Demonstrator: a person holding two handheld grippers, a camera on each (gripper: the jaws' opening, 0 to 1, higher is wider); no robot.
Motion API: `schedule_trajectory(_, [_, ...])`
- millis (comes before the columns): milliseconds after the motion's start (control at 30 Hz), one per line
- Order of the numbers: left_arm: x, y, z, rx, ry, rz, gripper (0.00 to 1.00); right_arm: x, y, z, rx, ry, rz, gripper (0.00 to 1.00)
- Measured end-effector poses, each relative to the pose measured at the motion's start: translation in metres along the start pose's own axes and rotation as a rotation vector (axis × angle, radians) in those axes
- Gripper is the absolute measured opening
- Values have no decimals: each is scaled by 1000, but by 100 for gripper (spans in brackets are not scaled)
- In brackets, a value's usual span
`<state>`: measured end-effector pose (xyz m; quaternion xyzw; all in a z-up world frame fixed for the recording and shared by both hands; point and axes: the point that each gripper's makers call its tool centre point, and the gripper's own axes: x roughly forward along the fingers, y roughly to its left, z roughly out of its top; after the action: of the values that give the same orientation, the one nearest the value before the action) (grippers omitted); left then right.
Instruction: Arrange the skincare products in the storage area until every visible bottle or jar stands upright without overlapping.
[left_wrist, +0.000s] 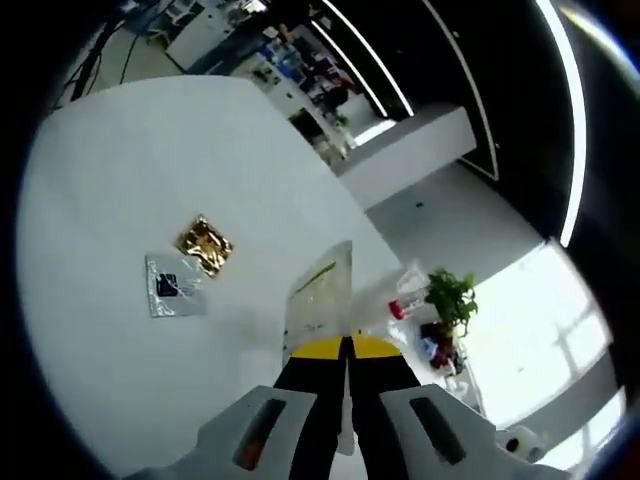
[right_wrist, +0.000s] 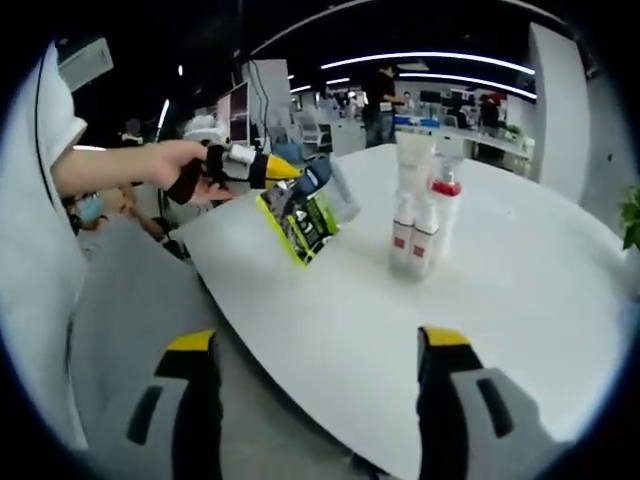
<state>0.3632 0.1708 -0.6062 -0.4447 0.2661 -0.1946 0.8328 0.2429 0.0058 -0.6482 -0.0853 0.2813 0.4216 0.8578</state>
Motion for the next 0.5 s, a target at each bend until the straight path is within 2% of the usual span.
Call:
schedule_trajectory(100, [-6,-14,-4,7,10,-48,0,0,5,5,27,-20,38,80])
schedule_trajectory(167, [-10,-27,-7,21,22,-93,0,2,9,15,80,-68,67,80])
schedule_trajectory(367, [-20,-49,-16,86,46,-144,0,5,18,34,145,-138,124,79])
schedule_trajectory(500, [-28,-69,-24,64,63,-217,0,9,28,46,208,-192,197,78])
